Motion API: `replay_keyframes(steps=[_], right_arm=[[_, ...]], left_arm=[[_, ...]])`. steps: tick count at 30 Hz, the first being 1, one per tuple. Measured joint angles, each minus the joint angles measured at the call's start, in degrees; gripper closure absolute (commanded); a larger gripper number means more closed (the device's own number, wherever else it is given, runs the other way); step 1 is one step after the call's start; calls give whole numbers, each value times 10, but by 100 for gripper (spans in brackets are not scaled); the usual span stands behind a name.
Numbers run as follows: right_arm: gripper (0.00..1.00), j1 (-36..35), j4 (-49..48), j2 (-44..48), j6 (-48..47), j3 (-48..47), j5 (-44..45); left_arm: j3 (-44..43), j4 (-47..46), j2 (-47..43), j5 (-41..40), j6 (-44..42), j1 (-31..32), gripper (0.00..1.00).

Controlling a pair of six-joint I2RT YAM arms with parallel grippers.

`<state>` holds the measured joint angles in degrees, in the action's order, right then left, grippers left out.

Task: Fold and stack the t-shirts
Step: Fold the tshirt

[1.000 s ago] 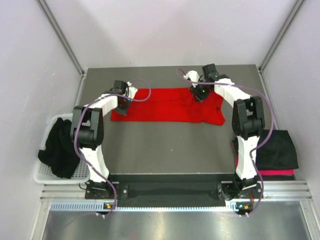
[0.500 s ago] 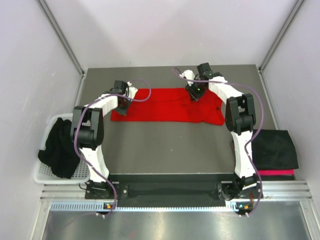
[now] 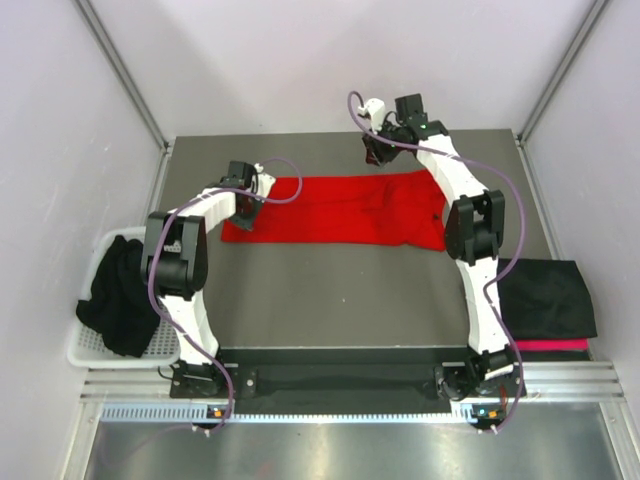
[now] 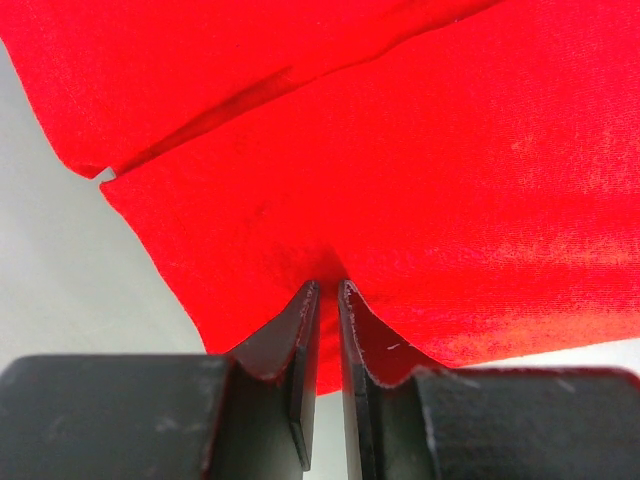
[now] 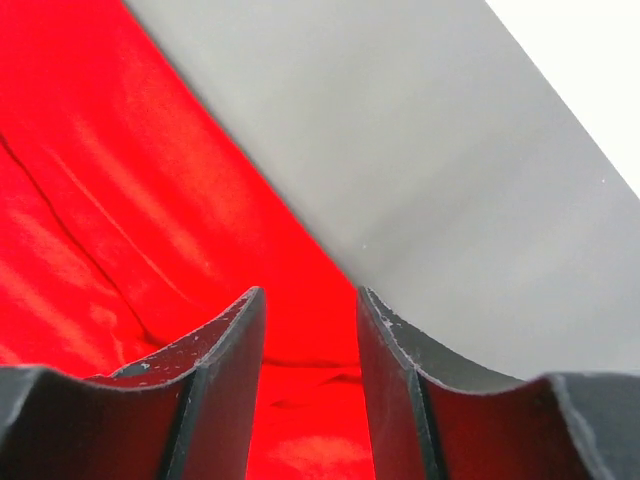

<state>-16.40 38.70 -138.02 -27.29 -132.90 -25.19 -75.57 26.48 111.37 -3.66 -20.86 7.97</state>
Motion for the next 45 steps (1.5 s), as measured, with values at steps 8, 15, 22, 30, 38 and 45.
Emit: replay_keyframes(steps=[8, 15, 22, 30, 38, 45], right_arm=[[47, -2, 14, 100, -15, 171, 12], [46, 0, 45, 188, -43, 270, 28], [47, 0, 74, 189, -53, 270, 26], [51, 0, 88, 139, -58, 259, 24], [54, 0, 92, 112, -61, 242, 23], [57, 0, 93, 97, -60, 211, 12]], left_arm=[[5, -6, -3, -3, 0, 0, 80], [8, -9, -5, -4, 1, 0, 80], [9, -10, -6, -5, 2, 0, 80], [10, -10, -6, -5, 2, 0, 81], [10, -11, -6, -7, 2, 0, 80], [11, -13, -6, -7, 2, 0, 80]])
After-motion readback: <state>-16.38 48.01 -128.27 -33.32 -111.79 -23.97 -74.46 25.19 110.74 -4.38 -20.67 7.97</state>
